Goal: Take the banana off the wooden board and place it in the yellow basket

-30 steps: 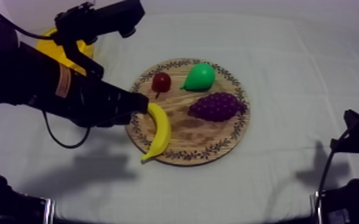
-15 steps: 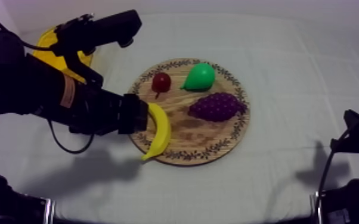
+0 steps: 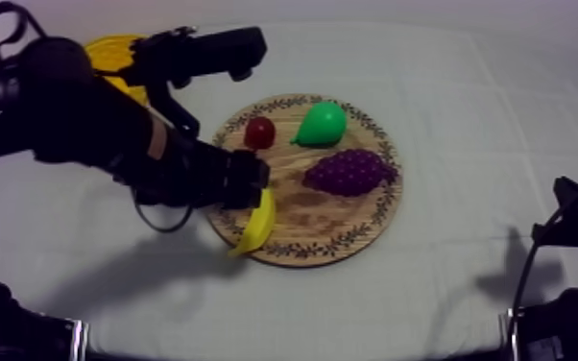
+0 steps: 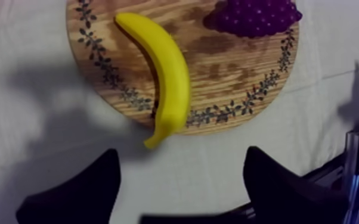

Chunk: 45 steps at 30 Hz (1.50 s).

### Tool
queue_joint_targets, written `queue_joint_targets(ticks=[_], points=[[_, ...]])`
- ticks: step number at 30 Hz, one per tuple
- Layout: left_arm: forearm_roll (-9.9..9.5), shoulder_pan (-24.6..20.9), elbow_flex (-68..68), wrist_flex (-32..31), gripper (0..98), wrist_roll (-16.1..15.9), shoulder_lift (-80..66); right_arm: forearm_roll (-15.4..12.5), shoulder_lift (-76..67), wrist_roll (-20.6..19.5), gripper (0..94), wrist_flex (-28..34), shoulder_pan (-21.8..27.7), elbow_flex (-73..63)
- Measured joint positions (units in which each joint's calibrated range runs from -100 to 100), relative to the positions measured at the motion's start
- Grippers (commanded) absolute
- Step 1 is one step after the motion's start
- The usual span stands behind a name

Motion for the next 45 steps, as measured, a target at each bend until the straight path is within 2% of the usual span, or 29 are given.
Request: queue_joint_targets(ticks=[10,15,26,29,35,41,45], points=[[2.91,-1.54,-6.29,0.32,76.3,-4.77,14.15,0.0,0.0,0.0,0.3,0.0,0.0,0.0],[3.45,-1.44,-8.8,0.69,76.4,-6.65,20.57,0.0,0.0,0.0,0.3,0.0,0.0,0.0],[3.61,-0.95,-16.88,7.02,73.2,-8.06,31.06,0.0,0.0,0.0,0.3,0.0,0.0,0.0],[3.5,-0.66,-19.48,8.25,69.1,-8.23,33.21,0.0,0.0,0.0,0.3,0.0,0.0,0.0],[2.91,-0.43,-23.46,11.11,53.8,-8.51,36.5,0.0,0.0,0.0,0.3,0.0,0.0,0.0],[1.39,-0.27,-24.54,12.27,36.1,-7.43,37.65,0.0,0.0,0.0,0.3,0.0,0.0,0.0],[0.64,-0.39,-24.73,12.56,29.8,-6.86,38.02,0.0,0.0,0.0,0.3,0.0,0.0,0.0]])
